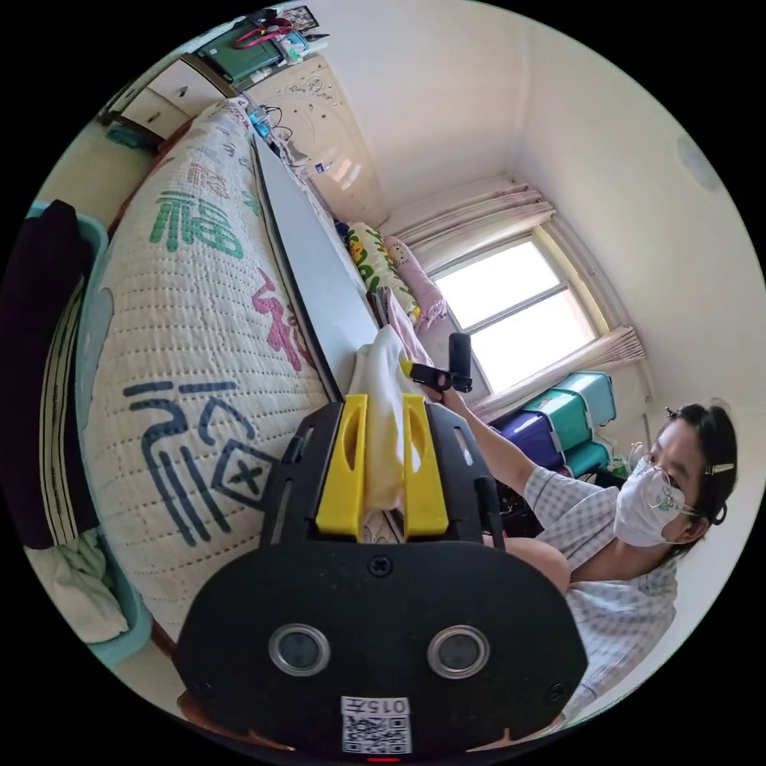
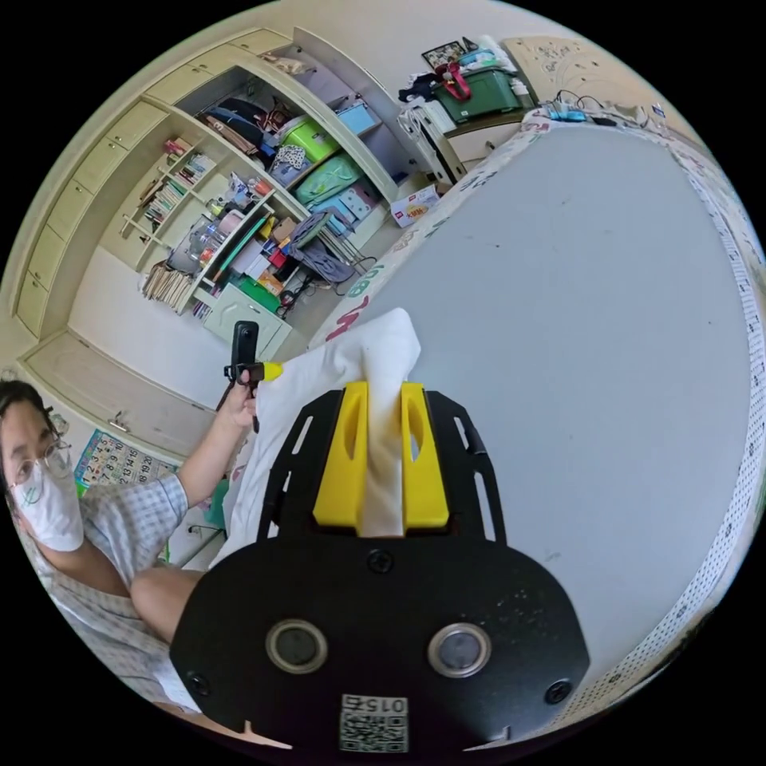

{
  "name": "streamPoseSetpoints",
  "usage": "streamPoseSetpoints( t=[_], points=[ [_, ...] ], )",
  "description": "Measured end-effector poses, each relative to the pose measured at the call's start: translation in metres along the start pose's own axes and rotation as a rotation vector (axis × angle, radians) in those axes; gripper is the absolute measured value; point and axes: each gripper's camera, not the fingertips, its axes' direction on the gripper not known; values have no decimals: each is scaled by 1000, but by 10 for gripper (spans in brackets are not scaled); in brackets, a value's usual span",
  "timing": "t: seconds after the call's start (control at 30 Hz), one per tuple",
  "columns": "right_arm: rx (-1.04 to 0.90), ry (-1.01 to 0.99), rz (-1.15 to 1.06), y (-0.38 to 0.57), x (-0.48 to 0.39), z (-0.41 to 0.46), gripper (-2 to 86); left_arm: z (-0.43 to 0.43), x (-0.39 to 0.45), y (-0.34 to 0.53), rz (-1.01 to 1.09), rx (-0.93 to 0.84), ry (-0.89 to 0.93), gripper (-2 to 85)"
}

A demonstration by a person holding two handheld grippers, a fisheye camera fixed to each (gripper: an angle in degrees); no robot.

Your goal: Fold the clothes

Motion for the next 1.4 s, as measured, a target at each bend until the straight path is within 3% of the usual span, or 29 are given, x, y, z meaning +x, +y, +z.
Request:
streamPoseSetpoints(
  t=[0.27,0.6,0.77,0.93,1.07,1.23,1.4],
  points=[
    [112,57,-68,69,-38,2,65,23,68,44,107,7,-269,12],
    [417,12,-221,223,-117,-106,60,62,282,90,468,42,-295,4],
    [602,108,-330,357,-155,-188,59,137,409,119,720,1,-220,4],
    [751,232,-353,484,-180,-248,58,227,481,141,888,-59,-107,4],
    [832,345,-342,580,-195,-283,56,307,498,140,899,-118,92,3],
    [844,522,-240,638,-183,-284,54,412,475,117,846,-184,204,3],
    [736,625,-55,627,-91,-235,54,516,395,72,699,-194,164,3]
  ],
)
